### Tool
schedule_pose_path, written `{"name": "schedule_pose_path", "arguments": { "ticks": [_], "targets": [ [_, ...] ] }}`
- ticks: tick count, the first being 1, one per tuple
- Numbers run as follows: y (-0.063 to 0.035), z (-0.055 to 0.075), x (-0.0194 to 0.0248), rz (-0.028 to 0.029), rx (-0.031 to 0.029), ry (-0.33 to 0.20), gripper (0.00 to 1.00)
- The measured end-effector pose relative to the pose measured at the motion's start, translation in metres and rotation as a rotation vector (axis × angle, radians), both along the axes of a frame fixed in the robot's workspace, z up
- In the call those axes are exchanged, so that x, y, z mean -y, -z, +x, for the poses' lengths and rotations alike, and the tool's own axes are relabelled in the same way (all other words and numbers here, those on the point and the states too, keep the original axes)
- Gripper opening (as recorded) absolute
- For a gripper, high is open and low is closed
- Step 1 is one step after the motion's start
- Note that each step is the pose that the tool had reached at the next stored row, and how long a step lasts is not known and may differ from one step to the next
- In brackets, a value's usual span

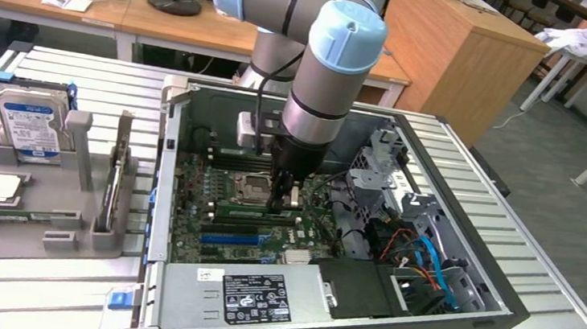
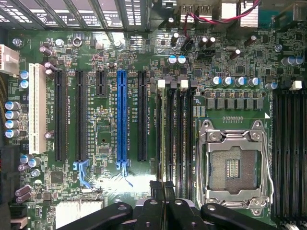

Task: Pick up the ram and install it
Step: 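Insert the ram into the slot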

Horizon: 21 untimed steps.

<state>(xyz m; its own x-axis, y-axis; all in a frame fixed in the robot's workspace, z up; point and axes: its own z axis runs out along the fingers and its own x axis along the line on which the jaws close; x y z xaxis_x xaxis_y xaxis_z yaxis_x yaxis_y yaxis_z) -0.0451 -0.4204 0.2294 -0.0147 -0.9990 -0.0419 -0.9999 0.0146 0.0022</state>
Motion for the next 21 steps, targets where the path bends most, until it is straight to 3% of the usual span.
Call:
{"name": "schedule_pose_path", "arguments": {
  "ticks": [21],
  "targets": [
    [0.0008, -0.0002, 0.0000, 0.0000, 0.0001, -0.015, 0.11]
  ]
}}
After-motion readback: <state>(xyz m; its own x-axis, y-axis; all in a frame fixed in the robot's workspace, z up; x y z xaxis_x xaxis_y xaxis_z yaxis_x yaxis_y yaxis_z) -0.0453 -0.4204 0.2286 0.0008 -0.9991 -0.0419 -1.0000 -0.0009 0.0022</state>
